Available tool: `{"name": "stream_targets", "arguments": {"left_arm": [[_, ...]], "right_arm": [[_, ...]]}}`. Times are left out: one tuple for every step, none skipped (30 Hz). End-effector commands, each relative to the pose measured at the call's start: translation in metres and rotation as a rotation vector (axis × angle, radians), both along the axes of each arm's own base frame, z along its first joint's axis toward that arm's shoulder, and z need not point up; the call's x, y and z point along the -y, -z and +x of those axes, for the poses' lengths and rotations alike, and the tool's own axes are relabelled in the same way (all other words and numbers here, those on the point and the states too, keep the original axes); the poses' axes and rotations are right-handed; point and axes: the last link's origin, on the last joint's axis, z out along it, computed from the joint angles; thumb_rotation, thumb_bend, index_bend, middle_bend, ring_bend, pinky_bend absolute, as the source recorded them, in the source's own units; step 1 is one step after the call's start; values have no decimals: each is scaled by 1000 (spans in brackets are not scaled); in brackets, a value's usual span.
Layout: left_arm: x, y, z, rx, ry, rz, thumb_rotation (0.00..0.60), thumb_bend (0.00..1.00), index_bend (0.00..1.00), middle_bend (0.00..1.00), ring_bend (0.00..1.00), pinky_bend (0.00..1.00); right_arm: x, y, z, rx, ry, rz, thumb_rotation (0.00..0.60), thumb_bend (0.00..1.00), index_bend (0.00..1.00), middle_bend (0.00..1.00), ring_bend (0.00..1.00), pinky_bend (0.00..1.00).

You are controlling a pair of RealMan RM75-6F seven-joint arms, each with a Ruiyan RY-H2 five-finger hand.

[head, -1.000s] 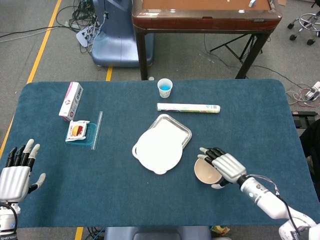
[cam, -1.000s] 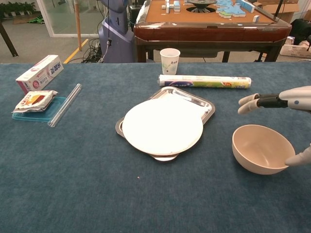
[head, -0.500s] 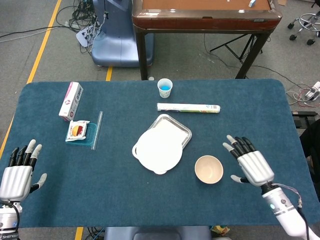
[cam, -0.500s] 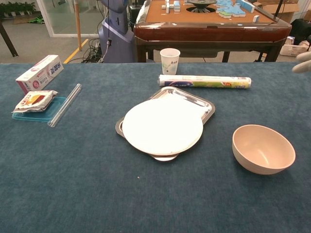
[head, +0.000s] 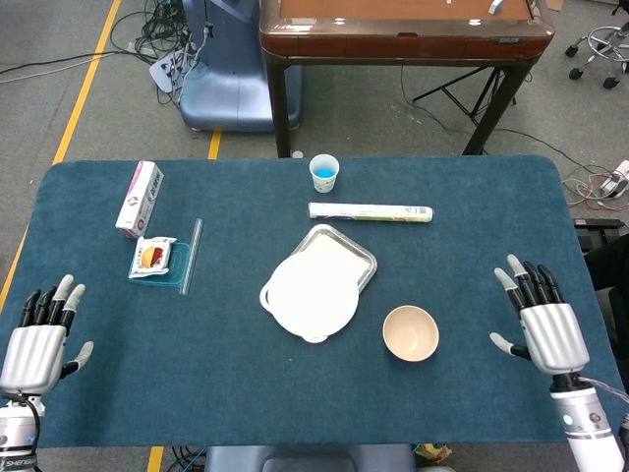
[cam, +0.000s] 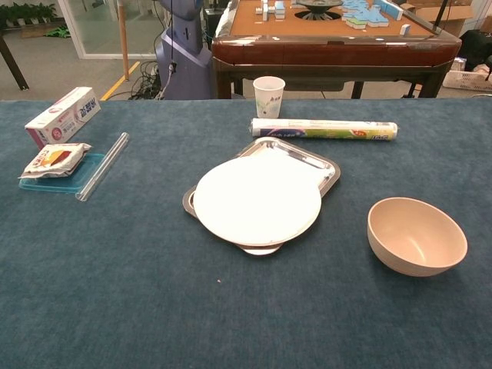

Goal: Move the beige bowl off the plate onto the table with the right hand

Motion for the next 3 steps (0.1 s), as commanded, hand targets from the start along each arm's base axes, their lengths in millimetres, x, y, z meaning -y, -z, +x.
{"name": "stream_targets", "arguments": {"left_arm": [[0,-1,-1,5,0,5,600,265,0,0,0,0],[1,-2,0,4,1,5,600,265,0,0,0,0],[1,-1,0,5,4,5,600,265,0,0,0,0]], "right_arm": [[1,3,0,-6,2,10,600,146,0,0,0,0],[1,3,0,-9,2,14,600,146,0,0,0,0],[1,4,1,-11,1,17,600,146,0,0,0,0]]}}
